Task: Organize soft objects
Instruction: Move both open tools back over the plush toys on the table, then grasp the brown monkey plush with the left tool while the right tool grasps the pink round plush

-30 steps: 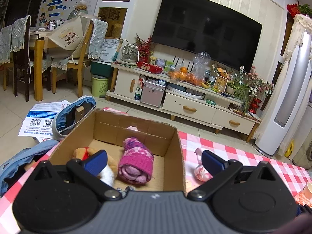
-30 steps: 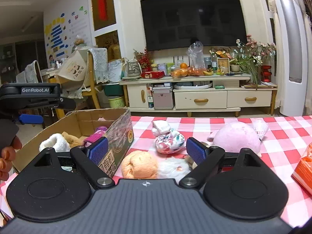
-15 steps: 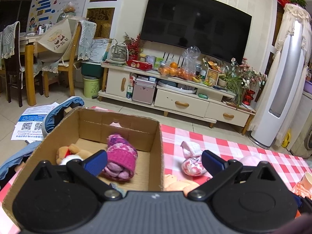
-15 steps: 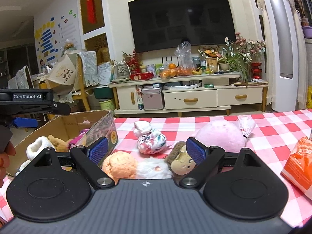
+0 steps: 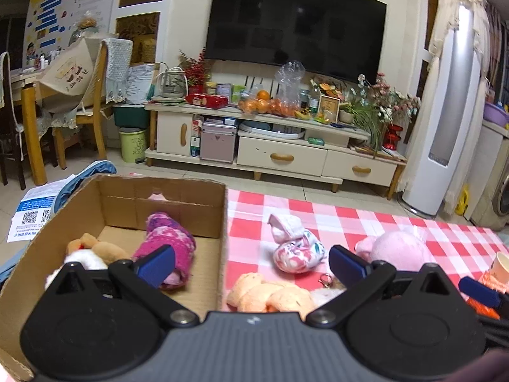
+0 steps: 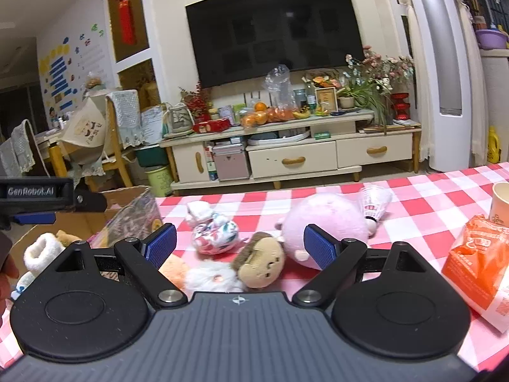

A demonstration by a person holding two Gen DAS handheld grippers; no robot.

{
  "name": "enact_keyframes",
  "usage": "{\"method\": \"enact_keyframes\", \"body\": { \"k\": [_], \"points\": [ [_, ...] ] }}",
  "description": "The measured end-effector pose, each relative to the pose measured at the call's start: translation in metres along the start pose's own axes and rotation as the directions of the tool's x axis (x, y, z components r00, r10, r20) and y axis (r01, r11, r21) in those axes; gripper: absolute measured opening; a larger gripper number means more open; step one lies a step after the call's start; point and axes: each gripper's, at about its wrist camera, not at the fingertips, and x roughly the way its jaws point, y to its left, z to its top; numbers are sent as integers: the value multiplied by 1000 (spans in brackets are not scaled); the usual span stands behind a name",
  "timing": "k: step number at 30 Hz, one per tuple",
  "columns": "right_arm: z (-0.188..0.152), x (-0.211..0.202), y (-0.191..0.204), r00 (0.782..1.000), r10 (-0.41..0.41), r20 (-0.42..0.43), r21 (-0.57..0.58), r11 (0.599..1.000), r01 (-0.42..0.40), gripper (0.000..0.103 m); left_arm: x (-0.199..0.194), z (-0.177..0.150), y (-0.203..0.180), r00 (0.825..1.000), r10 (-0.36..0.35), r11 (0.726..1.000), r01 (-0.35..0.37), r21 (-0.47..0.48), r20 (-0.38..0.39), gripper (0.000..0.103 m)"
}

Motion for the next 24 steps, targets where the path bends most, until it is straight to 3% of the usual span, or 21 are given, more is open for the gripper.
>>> {"method": "enact_keyframes", "body": {
  "k": [15, 24],
  "points": [
    [-7, 9, -20, 996, -90, -19, 120, 989, 91, 103, 10, -14, -41, 999, -40, 990, 44, 132, -30, 102],
    [-14, 27, -45, 995, -57, -79, 283, 956, 77, 103, 17, -26, -71, 993, -110, 966, 118, 232, -45, 102]
  ]
}}
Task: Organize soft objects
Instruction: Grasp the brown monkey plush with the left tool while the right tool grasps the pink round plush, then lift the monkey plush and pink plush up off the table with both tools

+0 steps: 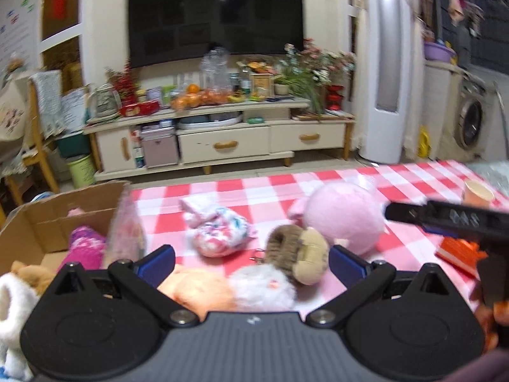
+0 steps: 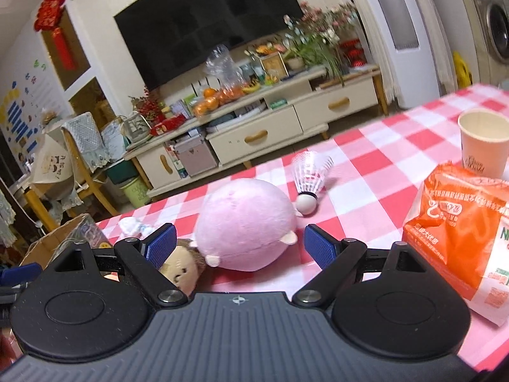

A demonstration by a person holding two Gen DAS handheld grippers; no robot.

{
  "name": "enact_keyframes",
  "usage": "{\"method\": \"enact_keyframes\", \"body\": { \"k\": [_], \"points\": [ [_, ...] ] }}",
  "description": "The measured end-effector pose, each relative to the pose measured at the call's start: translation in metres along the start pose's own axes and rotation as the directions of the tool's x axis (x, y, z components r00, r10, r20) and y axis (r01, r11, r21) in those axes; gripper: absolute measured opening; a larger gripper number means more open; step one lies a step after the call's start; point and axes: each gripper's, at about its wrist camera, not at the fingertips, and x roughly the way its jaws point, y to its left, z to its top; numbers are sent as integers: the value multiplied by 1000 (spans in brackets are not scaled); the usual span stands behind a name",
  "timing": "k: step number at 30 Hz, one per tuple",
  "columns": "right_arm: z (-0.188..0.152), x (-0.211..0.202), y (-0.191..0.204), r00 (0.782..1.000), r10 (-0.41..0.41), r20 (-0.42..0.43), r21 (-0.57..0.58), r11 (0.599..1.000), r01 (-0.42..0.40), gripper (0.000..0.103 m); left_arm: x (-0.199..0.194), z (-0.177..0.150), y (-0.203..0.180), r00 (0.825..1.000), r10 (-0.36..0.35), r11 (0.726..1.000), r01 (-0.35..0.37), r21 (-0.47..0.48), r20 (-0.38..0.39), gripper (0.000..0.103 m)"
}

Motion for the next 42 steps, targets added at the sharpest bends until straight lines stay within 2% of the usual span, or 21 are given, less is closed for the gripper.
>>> {"method": "enact_keyframes", "body": {
  "k": [5, 11, 17, 23, 27, 29, 31, 35, 42],
  "points": [
    [3, 16, -8, 999, 42, -28, 61, 997, -41, 103, 10, -7, -26, 999, -35, 995, 36, 98, -10, 102],
    [7, 35, -22, 994, 97, -50, 158, 984, -88, 103, 33, -13, -48, 998, -55, 985, 59, 164, -32, 102],
    [6, 55, -35, 986, 145, -86, 320, 941, -111, 103, 62, -16, -60, 998, -46, 979, 55, 197, -51, 102],
    [8, 63, -34, 977, 188, -100, 387, 912, -135, 103, 82, -16, -69, 997, -48, 960, 62, 272, -59, 101],
    [10, 61, -27, 975, 199, -99, 363, 920, -151, 103, 94, -17, -68, 996, -41, 963, 62, 264, -85, 93],
    [12, 65, -25, 973, 206, -104, 358, 921, -156, 103, 99, -16, -66, 995, -40, 966, 64, 252, -96, 86],
    [13, 70, -24, 971, 214, -111, 355, 921, -162, 103, 103, -16, -65, 994, -35, 968, 58, 245, -99, 72],
    [12, 74, -26, 967, 227, -114, 355, 918, -174, 103, 108, -16, -62, 991, -41, 973, 68, 222, -125, 54],
    [13, 78, -29, 955, 259, -142, 348, 916, -197, 103, 110, -15, -66, 989, -75, 974, 100, 202, -129, 48]
  ]
}}
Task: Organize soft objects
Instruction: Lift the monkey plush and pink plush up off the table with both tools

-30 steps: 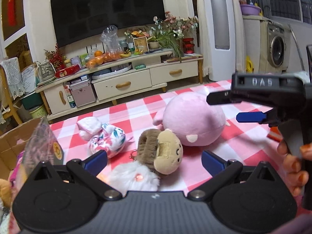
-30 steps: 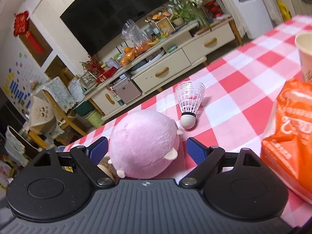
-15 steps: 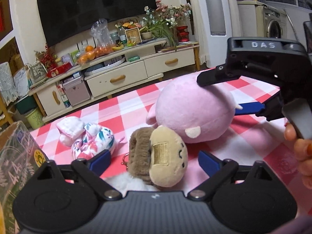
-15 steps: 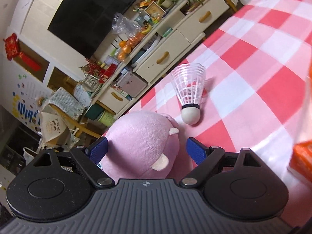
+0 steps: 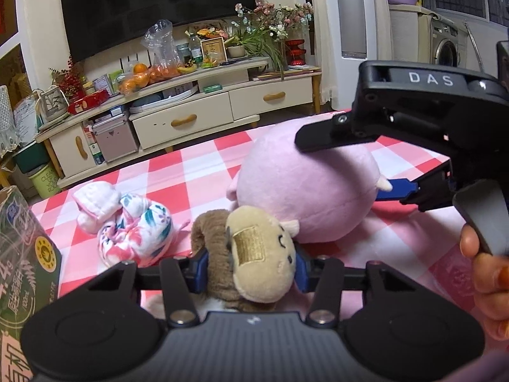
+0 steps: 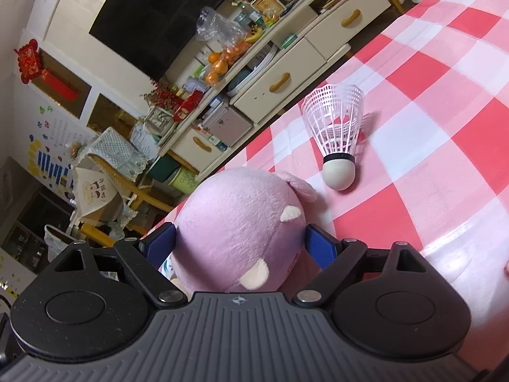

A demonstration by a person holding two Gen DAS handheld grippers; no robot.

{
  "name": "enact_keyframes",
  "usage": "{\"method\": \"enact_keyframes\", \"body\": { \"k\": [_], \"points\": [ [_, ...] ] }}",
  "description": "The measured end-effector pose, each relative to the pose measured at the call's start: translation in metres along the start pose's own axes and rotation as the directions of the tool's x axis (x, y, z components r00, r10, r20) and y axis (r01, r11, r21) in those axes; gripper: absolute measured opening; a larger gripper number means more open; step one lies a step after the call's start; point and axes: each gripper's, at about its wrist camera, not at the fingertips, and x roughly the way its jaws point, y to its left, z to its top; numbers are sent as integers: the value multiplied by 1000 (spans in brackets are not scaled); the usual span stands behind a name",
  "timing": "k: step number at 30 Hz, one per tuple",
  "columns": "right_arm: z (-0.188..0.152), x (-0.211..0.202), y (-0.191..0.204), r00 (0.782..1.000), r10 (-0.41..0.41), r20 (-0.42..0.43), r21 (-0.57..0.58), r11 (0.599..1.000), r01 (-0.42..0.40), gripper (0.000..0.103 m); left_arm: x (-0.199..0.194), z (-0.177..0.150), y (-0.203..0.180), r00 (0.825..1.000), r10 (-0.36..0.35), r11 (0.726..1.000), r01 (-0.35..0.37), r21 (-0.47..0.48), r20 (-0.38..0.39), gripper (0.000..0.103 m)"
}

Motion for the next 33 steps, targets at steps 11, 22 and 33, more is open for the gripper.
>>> {"method": "enact_keyframes", "body": {
  "k": [11, 22, 33],
  "points": [
    [1, -9, 1, 999, -4, -43, -24, 1000, 3, 103, -4, 2, 1, 999, -39, 998, 39, -45, 11, 45],
    [1, -24, -6, 998, 45, -42, -48, 998, -47, 101, -20, -2, 11, 995, -89, 988, 93, -124, 33, 44],
    [4, -39, -4, 987, 159, -17, 8, 987, -158, 100, -48, 0, 27, 985, -137, 967, 156, -201, 107, 44]
  ]
}}
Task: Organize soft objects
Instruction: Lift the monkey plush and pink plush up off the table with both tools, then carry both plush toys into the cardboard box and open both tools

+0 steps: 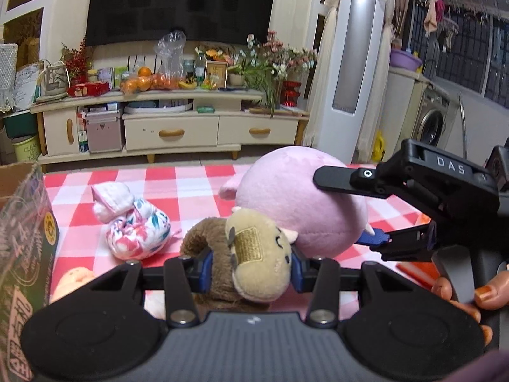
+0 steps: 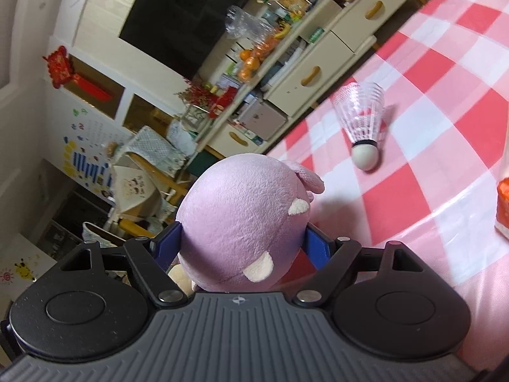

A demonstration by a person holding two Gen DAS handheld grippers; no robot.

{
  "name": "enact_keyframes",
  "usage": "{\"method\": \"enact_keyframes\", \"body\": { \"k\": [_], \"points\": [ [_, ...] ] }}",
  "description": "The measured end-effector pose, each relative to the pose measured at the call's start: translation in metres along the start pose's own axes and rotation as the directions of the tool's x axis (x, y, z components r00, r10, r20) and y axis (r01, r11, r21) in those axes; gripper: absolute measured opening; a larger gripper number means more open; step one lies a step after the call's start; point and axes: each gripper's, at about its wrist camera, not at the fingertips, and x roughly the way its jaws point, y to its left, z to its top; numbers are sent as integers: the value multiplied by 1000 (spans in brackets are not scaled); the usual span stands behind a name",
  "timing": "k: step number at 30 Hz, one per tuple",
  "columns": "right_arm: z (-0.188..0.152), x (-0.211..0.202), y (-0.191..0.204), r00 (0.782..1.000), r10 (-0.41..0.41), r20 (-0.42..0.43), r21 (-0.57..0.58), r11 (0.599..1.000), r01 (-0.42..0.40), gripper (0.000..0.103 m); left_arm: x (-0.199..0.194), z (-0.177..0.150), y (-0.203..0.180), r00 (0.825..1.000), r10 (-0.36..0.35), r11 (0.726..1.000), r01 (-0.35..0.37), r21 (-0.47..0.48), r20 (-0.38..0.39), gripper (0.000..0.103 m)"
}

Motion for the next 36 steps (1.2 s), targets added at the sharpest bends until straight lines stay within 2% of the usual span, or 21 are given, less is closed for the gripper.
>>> {"method": "enact_keyframes", "body": {
  "k": [9, 17, 28, 36],
  "points": [
    [0, -9, 27, 995, 91, 44, -20, 996, -91, 100, -40, 9, 3, 994, -21, 1000, 23, -15, 108, 44],
    [-2, -10, 66, 985, 151, 78, -124, 982, -140, 100, -76, 14, 14, 978, -13, 1000, 11, 6, 208, 44],
    [-4, 17, 111, 978, 196, 67, -255, 951, -173, 100, -116, 11, 45, 954, 29, 1000, -24, -20, 297, 44],
    [-4, 54, 136, 978, 206, 33, -341, 922, -183, 100, -138, 2, 72, 937, 75, 996, -54, -70, 342, 44]
  ]
}}
